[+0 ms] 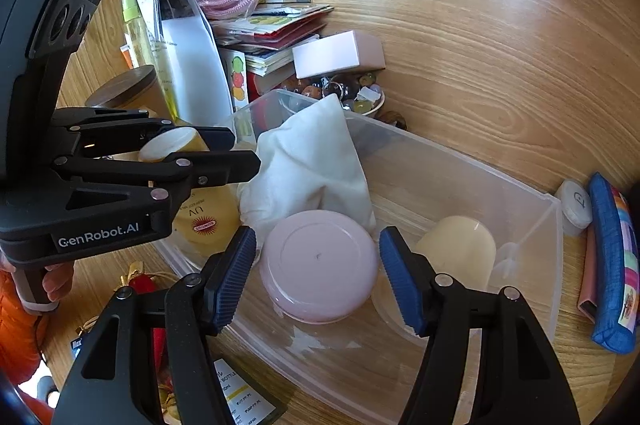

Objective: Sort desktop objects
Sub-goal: 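Release the pink compact and gold tube into the bin, then grasp the small green-lidded box with the right gripper while the left gripper grasps the blue Max box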

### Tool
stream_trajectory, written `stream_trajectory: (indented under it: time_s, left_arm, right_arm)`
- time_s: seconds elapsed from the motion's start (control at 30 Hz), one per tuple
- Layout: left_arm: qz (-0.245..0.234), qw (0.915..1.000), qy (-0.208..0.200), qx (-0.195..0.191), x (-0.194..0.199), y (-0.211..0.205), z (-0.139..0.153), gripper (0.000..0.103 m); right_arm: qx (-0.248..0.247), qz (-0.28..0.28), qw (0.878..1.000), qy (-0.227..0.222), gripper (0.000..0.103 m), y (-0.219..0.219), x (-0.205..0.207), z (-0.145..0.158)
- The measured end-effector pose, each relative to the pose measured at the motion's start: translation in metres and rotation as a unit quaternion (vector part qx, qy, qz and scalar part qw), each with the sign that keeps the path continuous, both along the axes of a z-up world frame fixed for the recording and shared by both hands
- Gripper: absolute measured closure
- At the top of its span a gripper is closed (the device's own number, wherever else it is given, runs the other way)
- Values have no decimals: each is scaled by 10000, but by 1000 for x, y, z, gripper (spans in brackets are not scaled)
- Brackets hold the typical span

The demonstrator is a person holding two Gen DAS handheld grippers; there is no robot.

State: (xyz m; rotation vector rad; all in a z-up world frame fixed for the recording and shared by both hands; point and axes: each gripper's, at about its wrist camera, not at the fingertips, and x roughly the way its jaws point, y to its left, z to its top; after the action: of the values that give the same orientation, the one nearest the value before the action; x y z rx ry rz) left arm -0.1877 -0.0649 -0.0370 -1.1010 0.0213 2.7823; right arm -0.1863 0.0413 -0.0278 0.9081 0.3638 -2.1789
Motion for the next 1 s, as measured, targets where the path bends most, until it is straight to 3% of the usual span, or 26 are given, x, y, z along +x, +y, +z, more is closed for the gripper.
stream_trajectory:
  time_s: [0.1, 0.23, 0.47, 0.63, 0.83, 1.0]
  left_arm:
    - [-21, 9999, 119, -67, 6, 5, 7, 57]
    - [-29, 9995, 274, -170, 14, 10, 18, 46]
    - [44, 9984, 495, -281, 34, 17, 38, 31]
    - [170, 9965, 698, -419, 57, 22, 53, 14]
    - [333, 9932, 946, -593, 87, 26, 70, 5]
    - [449, 9914, 1057, -626, 111, 26, 76, 4]
  right_arm:
    - [-6, -40, 9999, 113, 41, 3, 4, 6]
    - [-57, -141, 9995, 294, 29, 8, 10, 15]
    - [-33, -337, 9981, 515, 21, 24, 25, 31]
    - [-114, -478, 9972, 572, 20, 40, 36, 41]
    - [-329, -574, 9964, 527, 19, 57, 54, 51]
    - [-479, -619, 9954, 545, 17, 70, 74, 58]
